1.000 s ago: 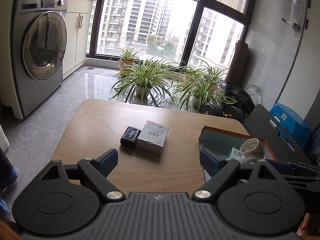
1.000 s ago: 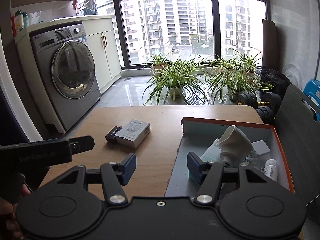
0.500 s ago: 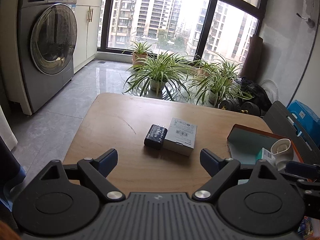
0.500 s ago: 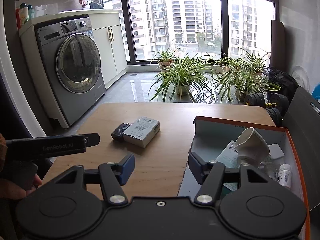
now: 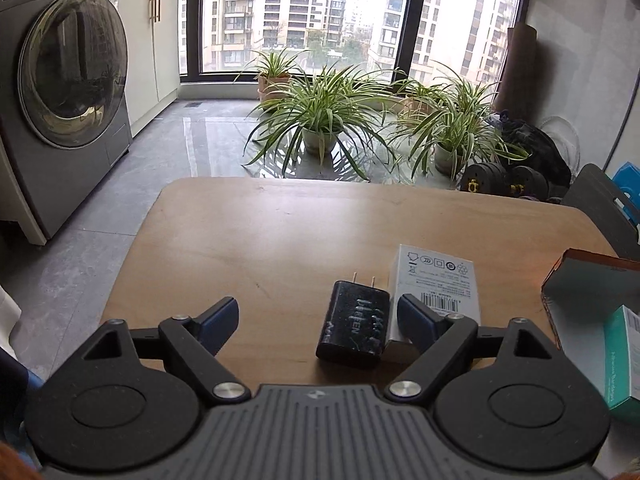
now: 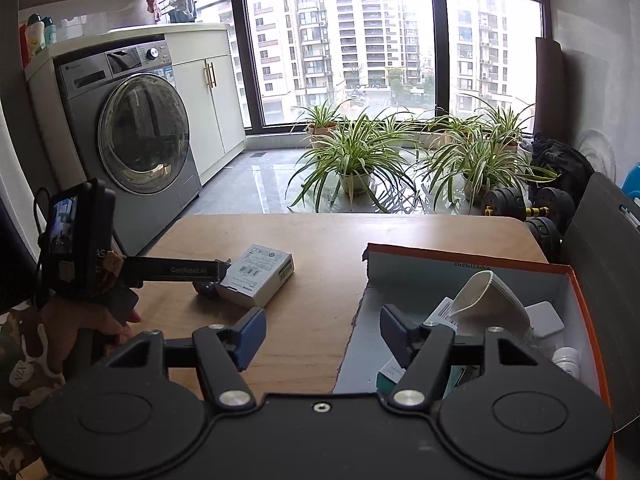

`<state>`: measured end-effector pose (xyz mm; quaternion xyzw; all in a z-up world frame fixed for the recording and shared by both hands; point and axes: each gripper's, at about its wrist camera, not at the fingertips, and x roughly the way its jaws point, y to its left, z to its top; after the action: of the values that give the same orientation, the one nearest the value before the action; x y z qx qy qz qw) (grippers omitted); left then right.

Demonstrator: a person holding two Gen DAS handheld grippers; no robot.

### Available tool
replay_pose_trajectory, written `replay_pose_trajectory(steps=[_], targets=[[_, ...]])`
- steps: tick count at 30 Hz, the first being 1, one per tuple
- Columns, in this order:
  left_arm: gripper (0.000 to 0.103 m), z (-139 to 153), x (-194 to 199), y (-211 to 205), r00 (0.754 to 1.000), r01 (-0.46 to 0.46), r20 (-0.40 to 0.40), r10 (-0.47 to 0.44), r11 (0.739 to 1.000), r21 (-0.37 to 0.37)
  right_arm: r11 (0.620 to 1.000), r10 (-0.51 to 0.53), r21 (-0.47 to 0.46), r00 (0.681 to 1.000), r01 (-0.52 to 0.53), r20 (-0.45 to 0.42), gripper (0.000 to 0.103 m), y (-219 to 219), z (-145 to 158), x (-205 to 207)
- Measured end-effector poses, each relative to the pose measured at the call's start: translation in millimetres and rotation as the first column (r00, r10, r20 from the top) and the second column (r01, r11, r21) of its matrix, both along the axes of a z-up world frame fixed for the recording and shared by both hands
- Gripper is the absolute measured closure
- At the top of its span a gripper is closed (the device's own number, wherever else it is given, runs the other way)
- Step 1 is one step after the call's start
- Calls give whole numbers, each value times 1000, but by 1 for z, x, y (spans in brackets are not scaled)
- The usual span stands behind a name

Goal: Organize rigid objects
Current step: 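Grasp the black charger plug with the left tool while the right tool grasps the white box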

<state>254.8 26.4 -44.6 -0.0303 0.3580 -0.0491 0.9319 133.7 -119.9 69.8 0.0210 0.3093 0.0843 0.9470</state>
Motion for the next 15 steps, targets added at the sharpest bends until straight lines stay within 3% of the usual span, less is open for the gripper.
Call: replay_pose_trajectory(steps=[4,9,15], targets=[[12,1,-7,-8,997,66,34,-66,998,15,1000,-1,3,1000,1,-8,26,1,-4,9],[10,-3,-8,16,999,13,38,-11,1000,-27,1000,5,2,1000,-5,-4,26,3,-7,11],[14,-1,-15,14,997,57,54,-57,998,17,1000,12,1,1000,-12,-1,25,6,-7,13]])
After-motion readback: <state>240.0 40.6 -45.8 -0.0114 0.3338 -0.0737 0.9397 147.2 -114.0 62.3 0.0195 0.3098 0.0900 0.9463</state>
